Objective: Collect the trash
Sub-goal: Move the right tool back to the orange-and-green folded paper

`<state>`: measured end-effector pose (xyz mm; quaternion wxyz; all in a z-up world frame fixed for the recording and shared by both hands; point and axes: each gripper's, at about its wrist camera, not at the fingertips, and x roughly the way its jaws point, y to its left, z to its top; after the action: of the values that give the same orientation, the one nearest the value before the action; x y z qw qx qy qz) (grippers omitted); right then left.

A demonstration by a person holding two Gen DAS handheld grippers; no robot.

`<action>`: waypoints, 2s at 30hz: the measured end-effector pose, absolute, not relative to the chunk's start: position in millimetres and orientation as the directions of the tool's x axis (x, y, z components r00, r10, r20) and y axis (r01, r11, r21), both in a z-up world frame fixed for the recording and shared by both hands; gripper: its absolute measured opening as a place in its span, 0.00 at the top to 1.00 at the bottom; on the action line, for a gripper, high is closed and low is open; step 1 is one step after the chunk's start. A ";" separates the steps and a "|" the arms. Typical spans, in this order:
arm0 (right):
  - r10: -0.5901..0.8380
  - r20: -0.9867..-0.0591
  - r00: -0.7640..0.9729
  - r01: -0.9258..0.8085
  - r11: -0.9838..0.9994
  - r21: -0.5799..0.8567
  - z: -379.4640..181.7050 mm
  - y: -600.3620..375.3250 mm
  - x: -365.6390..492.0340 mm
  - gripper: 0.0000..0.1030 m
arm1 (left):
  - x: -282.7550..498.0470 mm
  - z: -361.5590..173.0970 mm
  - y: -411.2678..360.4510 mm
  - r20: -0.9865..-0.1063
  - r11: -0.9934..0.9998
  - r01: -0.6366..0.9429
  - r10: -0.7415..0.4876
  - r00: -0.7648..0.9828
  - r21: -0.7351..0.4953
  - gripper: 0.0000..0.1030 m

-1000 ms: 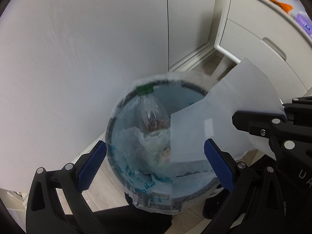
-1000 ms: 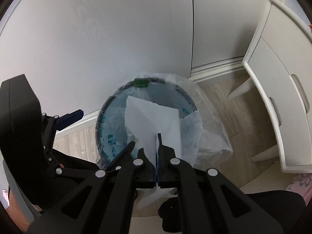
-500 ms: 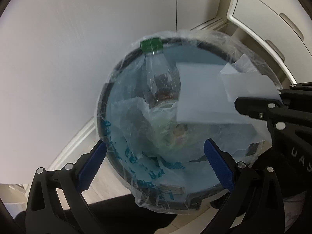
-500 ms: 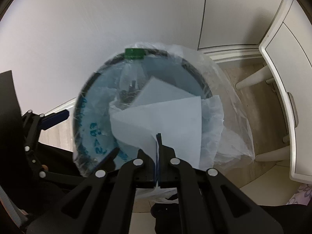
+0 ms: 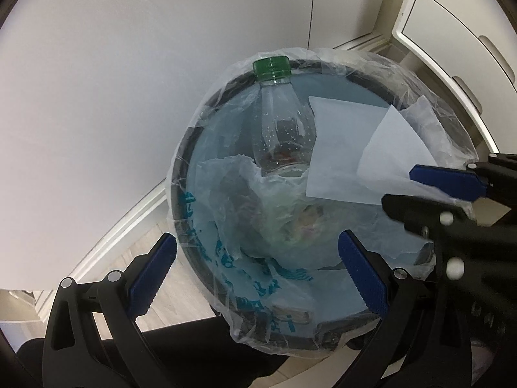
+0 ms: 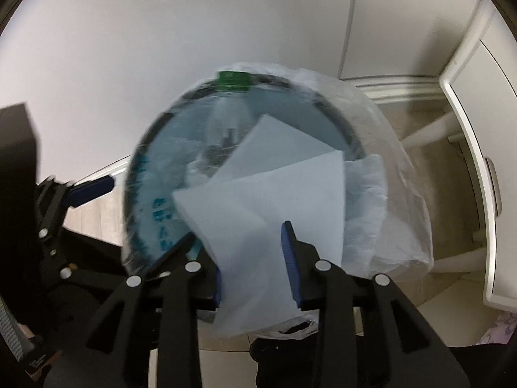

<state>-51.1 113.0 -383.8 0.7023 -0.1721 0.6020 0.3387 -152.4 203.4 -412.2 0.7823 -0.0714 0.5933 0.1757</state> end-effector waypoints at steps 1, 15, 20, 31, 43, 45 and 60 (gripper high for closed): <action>0.273 -0.960 0.065 -0.692 0.705 0.153 -380.0 115.6 -54.4 0.59 | -153.0 -411.1 202.9 -0.952 0.927 -0.361 0.193 0.237 0.098 0.06; 0.306 -0.910 0.279 -0.676 0.736 0.040 -315.5 91.6 -60.7 0.12 | -167.5 -367.6 196.7 -0.906 0.920 -0.376 0.250 0.342 0.111 0.06; 0.313 -0.887 0.339 -0.650 0.760 0.020 -289.2 83.1 -50.2 0.12 | -162.5 -344.5 188.1 -0.884 0.921 -0.373 0.261 0.388 0.108 0.06; 0.318 -0.836 0.447 -0.544 0.839 0.028 -232.3 41.2 -16.6 0.12 | -136.3 -282.0 181.4 -0.841 0.925 -0.372 0.262 0.474 0.079 0.06; 0.308 -0.722 0.620 -0.399 0.916 0.047 -140.0 -41.8 44.8 0.12 | -51.8 -163.6 130.5 -0.731 0.978 -0.207 0.150 0.665 0.012 0.06; 0.292 -0.708 0.642 -0.370 0.928 0.048 -132.4 -59.0 53.9 0.12 | -33.8 -150.0 114.3 -0.718 0.987 -0.158 0.123 0.685 0.018 0.06; 0.149 -0.698 0.700 -0.221 0.975 -0.013 -126.1 -166.6 117.7 0.12 | 70.2 -136.1 22.0 -0.724 1.000 0.026 -0.025 0.690 -0.009 0.06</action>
<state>117.7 -166.6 -126.1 0.9208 -0.0477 0.3739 0.1005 70.2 22.0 -136.1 0.9192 0.0009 0.3936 -0.0140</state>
